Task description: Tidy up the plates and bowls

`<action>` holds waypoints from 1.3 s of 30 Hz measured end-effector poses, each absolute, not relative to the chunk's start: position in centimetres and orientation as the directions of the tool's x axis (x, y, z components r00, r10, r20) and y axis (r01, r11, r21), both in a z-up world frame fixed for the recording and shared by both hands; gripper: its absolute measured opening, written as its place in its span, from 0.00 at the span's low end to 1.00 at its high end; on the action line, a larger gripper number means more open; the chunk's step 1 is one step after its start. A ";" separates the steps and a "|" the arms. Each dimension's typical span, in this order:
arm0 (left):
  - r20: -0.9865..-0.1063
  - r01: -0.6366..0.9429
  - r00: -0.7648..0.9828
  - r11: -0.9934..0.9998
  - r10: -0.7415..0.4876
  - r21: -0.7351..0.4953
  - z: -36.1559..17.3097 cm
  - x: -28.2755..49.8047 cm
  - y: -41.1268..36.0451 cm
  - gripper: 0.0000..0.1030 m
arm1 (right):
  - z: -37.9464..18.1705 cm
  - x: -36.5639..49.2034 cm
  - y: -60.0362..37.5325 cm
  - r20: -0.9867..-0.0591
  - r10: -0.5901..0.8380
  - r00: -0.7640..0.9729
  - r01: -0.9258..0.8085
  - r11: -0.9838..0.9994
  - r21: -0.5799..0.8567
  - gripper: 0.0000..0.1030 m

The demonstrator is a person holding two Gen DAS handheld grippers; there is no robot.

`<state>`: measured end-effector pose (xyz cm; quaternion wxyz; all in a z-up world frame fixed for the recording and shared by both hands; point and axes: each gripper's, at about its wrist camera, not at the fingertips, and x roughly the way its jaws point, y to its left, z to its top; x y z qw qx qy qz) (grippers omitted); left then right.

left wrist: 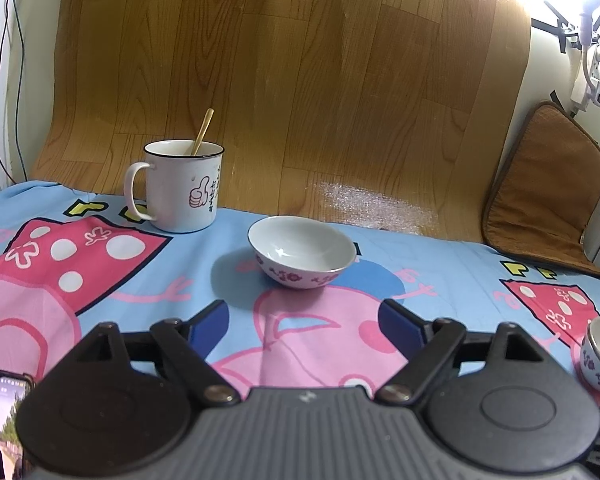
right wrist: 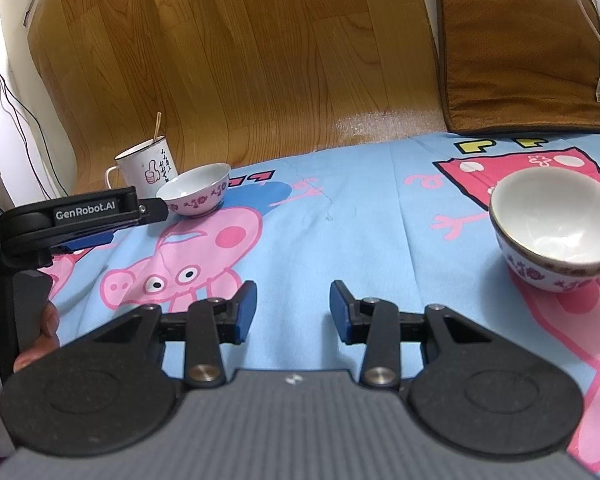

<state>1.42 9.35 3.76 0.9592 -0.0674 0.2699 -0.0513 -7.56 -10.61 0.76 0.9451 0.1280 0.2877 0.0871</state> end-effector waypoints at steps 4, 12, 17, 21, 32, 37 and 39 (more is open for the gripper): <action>-0.508 0.060 0.851 0.985 -0.134 -0.159 3.7 1.4 9.3 0.82 | 0.7 -7.6 -10.6 -0.523 0.239 0.818 -0.090 0.952 0.293 0.42; -0.481 0.036 0.868 0.982 -0.124 -0.187 4.2 1.2 10.1 0.82 | 1.5 -6.6 -10.7 -0.521 0.244 0.818 -0.098 0.951 0.293 0.42; -0.448 -0.060 0.891 0.960 -0.073 -0.274 4.5 1.2 12.6 0.81 | 3.4 -3.7 -10.4 -0.520 0.288 0.804 -0.128 0.938 0.322 0.42; -0.447 -0.106 0.893 0.937 -0.057 -0.332 4.4 1.4 14.0 0.81 | 5.1 0.2 -9.4 -0.541 0.355 0.762 -0.162 0.914 0.371 0.41; -0.457 -0.102 0.886 0.928 -0.080 -0.359 4.1 1.6 14.3 0.81 | 3.9 11.8 -4.6 -0.694 0.395 0.602 -0.105 0.901 0.422 0.29; -0.464 -0.116 0.883 0.920 -0.077 -0.374 3.9 1.7 14.8 0.81 | 1.9 14.6 -4.3 -0.744 0.438 0.505 -0.030 0.870 0.492 0.08; -0.468 -0.125 0.880 0.915 -0.076 -0.384 3.8 1.8 15.1 0.79 | 2.0 14.7 -4.5 -0.739 0.452 0.499 -0.022 0.859 0.511 0.08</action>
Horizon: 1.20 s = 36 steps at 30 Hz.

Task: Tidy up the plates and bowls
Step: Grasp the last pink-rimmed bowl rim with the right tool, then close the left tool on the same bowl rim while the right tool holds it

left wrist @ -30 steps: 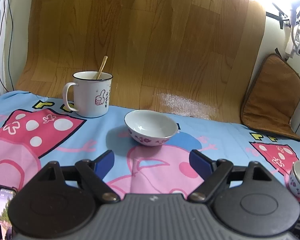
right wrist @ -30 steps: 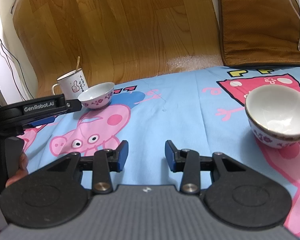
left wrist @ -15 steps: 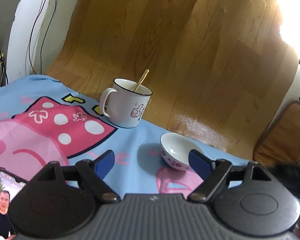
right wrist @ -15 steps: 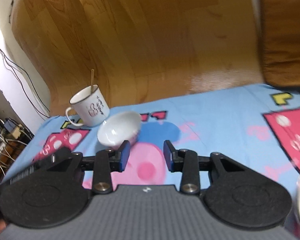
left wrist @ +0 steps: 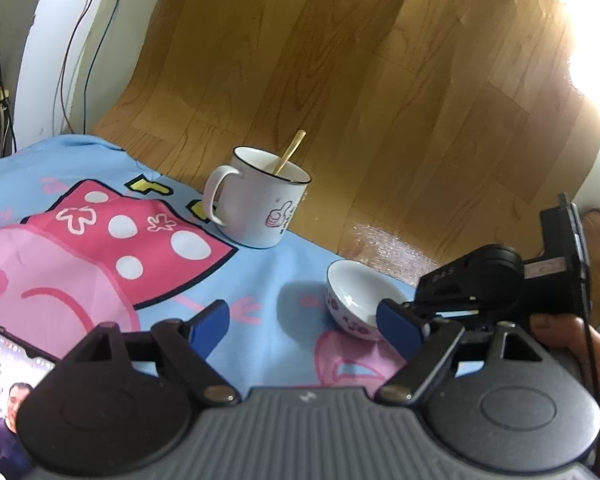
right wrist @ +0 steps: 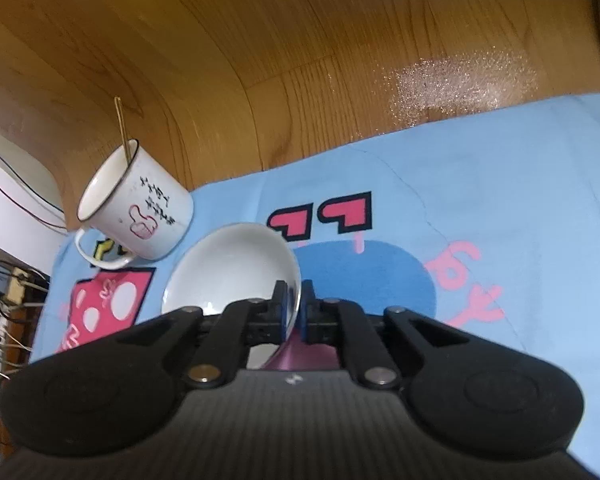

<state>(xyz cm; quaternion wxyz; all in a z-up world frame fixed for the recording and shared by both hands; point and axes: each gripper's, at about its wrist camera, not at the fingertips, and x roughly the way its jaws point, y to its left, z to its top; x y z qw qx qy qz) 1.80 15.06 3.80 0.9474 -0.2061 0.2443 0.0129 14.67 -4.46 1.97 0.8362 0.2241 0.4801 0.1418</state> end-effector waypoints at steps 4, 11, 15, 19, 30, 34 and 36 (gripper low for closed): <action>-0.483 -0.105 0.867 0.905 -0.119 -0.413 3.4 2.0 15.2 0.68 | 2.4 13.6 -5.7 -0.729 0.497 0.470 -0.005 0.828 0.561 0.08; -0.508 0.014 0.831 0.920 -0.229 -0.391 3.1 2.3 13.3 0.54 | 3.4 8.2 -7.7 -0.738 0.544 0.399 -0.075 0.821 0.565 0.08; -0.550 0.091 0.780 0.923 -0.300 -0.375 2.5 2.6 11.7 0.37 | 4.0 5.5 -9.6 -0.729 0.554 0.403 -0.079 0.814 0.575 0.08; -0.569 0.161 0.717 0.890 -0.403 -0.427 1.8 2.8 10.9 0.16 | 4.0 4.3 -10.4 -0.729 0.537 0.423 -0.069 0.822 0.565 0.08; -0.572 0.157 0.690 0.863 -0.443 -0.480 1.2 2.8 11.4 0.08 | 2.7 2.5 -11.2 -0.702 0.525 0.482 -0.001 0.801 0.598 0.12; -0.574 0.158 0.694 0.870 -0.434 -0.467 1.4 2.9 11.2 0.08 | 2.3 1.4 -11.3 -0.672 0.521 0.527 0.010 0.787 0.617 0.15; -0.574 0.158 0.695 0.871 -0.433 -0.465 1.4 2.9 11.2 0.09 | 2.2 0.9 -11.3 -0.660 0.516 0.546 0.012 0.782 0.623 0.18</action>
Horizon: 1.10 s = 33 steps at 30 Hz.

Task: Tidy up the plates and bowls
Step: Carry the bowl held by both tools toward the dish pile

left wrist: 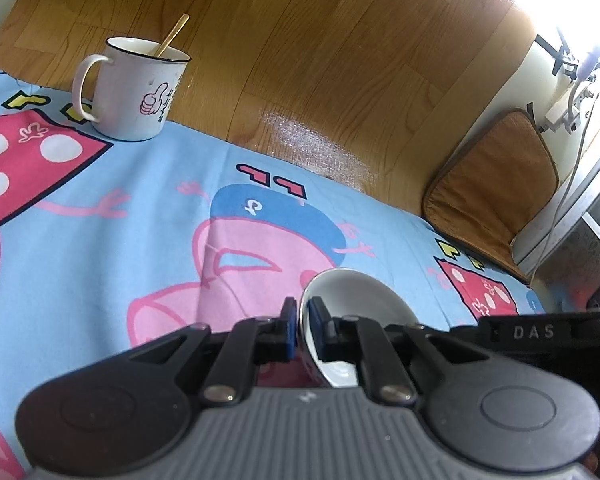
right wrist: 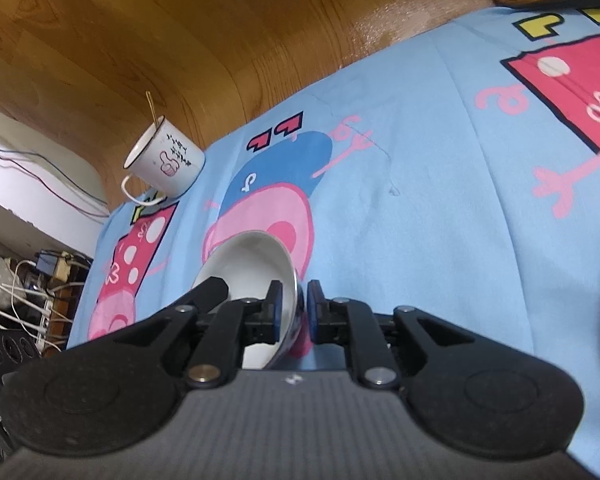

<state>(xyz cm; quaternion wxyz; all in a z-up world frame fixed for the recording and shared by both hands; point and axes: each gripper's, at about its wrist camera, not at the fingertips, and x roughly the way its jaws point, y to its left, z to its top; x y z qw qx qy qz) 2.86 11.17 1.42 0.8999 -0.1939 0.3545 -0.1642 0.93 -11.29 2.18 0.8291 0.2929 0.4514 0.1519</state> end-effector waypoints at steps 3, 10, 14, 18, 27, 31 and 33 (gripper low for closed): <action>-0.574 0.156 0.694 0.869 -0.435 -0.470 1.4 2.9 11.2 0.09 | 2.2 0.2 -11.4 -0.640 0.502 0.582 0.013 0.781 0.625 0.24; -0.576 0.155 0.695 0.872 -0.431 -0.465 1.4 2.9 11.2 0.09 | 2.4 -1.1 -10.8 -0.634 0.453 0.626 -0.031 0.828 0.561 0.25; -0.578 0.154 0.694 0.873 -0.429 -0.463 1.3 2.9 11.2 0.10 | 2.4 -1.2 -10.6 -0.631 0.439 0.639 -0.047 0.842 0.538 0.25; -0.576 0.157 0.694 0.871 -0.432 -0.465 1.4 3.0 11.2 0.10 | 2.0 -1.2 -10.6 -0.632 0.454 0.629 -0.039 0.829 0.557 0.25; -0.558 0.163 0.706 0.866 -0.437 -0.472 1.5 2.7 11.4 0.10 | 2.5 -1.7 -9.5 -0.623 0.442 0.645 -0.086 0.852 0.516 0.13; -0.555 0.160 0.711 0.868 -0.431 -0.469 1.6 2.6 11.3 0.10 | 2.5 -1.7 -9.5 -0.621 0.444 0.646 -0.089 0.852 0.516 0.13; -0.558 0.159 0.710 0.870 -0.429 -0.467 1.6 2.6 11.3 0.10 | 2.4 -1.7 -9.5 -0.623 0.443 0.645 -0.091 0.853 0.514 0.13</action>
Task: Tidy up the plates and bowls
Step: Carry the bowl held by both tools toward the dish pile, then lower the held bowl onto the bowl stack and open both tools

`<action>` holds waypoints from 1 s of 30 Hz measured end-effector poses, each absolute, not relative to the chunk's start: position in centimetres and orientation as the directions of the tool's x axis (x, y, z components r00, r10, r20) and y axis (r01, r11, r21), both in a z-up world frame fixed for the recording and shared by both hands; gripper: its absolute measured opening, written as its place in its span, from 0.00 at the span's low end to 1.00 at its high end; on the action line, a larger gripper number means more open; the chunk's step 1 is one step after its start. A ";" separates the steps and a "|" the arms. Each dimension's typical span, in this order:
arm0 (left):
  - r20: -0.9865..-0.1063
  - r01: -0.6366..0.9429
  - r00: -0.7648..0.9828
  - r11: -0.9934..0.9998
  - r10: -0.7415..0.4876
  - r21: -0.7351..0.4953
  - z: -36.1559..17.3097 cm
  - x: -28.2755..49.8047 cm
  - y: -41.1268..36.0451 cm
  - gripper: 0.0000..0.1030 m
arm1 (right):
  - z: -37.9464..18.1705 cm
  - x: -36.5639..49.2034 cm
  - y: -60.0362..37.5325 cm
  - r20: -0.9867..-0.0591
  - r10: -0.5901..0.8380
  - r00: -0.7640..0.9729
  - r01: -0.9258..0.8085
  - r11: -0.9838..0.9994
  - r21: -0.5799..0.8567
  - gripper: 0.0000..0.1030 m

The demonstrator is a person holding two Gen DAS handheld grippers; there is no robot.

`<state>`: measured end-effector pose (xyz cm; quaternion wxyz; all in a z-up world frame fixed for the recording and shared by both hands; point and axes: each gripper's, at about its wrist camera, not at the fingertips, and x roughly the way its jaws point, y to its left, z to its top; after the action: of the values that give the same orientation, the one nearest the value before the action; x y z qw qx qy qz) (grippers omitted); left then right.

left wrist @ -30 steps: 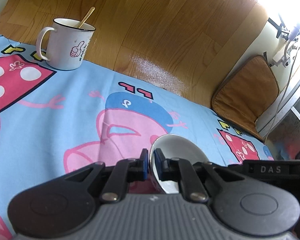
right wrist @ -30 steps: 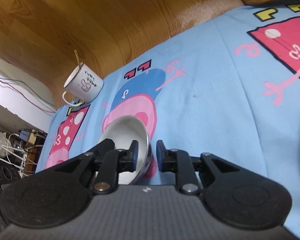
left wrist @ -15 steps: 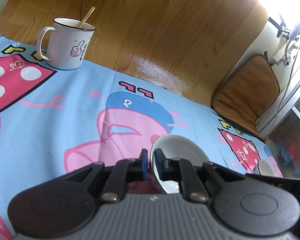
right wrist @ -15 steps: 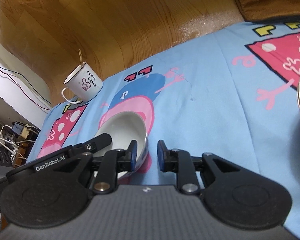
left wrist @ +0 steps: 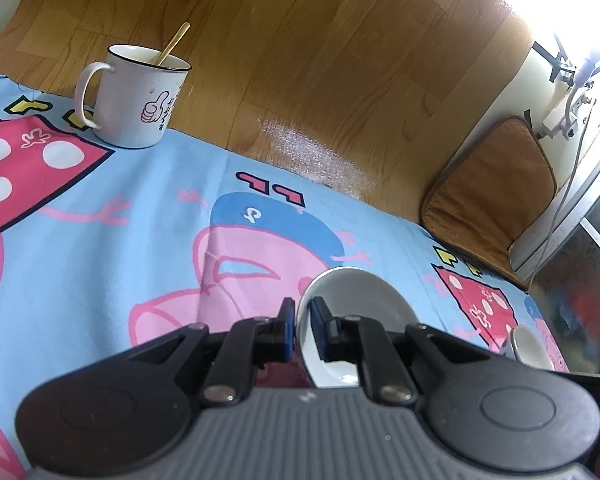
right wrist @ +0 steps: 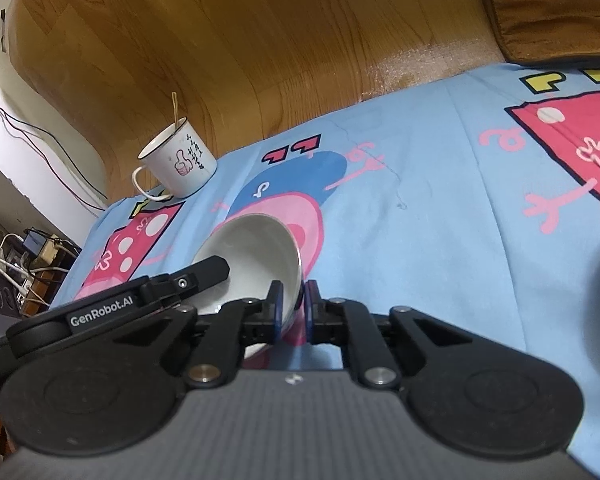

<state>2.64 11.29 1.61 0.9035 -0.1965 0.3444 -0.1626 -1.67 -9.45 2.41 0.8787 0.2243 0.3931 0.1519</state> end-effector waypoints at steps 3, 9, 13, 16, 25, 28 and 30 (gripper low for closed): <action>-0.562 0.157 0.708 0.871 -0.428 -0.466 1.6 2.6 11.2 0.10 | 2.2 -1.6 -9.4 -0.627 0.443 0.641 -0.087 0.854 0.514 0.13; -0.553 0.163 0.711 0.867 -0.434 -0.471 1.6 2.5 11.3 0.10 | 2.3 -1.7 -9.5 -0.624 0.441 0.645 -0.088 0.854 0.513 0.12; -0.544 0.175 0.712 0.862 -0.445 -0.476 1.8 2.4 11.2 0.10 | 2.5 -2.0 -9.7 -0.615 0.438 0.656 -0.089 0.854 0.512 0.12; -0.538 0.190 0.714 0.863 -0.448 -0.468 2.0 2.2 10.8 0.10 | 2.7 -2.4 -10.0 -0.610 0.434 0.663 -0.087 0.854 0.512 0.12; -0.518 0.232 0.691 0.834 -0.504 -0.501 3.5 1.6 8.8 0.10 | 3.7 -4.1 -12.0 -0.567 0.394 0.724 -0.085 0.865 0.494 0.11; -0.508 0.275 0.691 0.837 -0.514 -0.473 4.8 1.3 6.6 0.10 | 4.3 -5.0 -13.5 -0.538 0.364 0.760 -0.068 0.868 0.492 0.11; -0.503 0.310 0.683 0.834 -0.529 -0.456 5.8 1.5 4.7 0.10 | 4.7 -5.7 -14.9 -0.518 0.340 0.785 -0.049 0.868 0.495 0.11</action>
<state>1.46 4.72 5.75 0.9016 -0.1698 0.3228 -0.2328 -5.69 -14.89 4.66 0.9152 0.2341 0.3104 0.1064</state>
